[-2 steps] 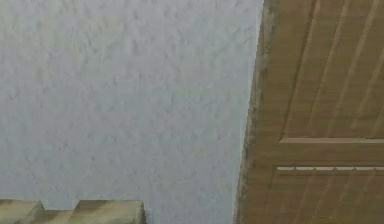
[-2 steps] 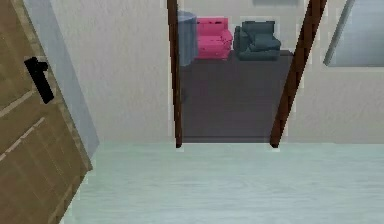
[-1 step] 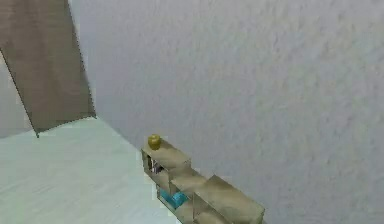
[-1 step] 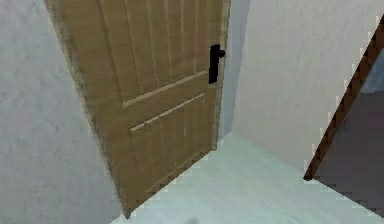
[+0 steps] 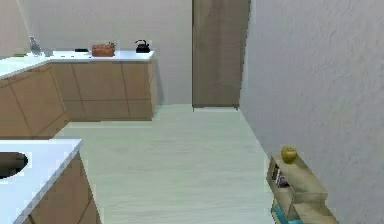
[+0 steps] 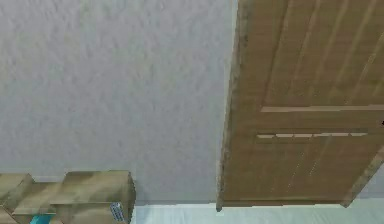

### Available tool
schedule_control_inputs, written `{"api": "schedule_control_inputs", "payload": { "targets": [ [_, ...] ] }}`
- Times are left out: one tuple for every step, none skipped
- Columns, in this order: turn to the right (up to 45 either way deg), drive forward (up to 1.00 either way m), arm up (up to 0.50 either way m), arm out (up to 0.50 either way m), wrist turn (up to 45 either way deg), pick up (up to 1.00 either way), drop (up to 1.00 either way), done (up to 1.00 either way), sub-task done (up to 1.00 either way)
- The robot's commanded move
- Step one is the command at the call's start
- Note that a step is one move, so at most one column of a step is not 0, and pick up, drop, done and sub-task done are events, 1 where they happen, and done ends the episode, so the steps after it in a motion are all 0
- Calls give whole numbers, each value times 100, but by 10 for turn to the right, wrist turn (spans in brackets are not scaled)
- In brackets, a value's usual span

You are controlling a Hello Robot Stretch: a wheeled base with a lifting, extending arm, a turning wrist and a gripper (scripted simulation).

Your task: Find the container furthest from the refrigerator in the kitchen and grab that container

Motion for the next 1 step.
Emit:
{"api": "schedule_control_inputs", "payload": {
  "targets": [
    [0,100,0,0,0,0,0,0,0]
  ]
}}
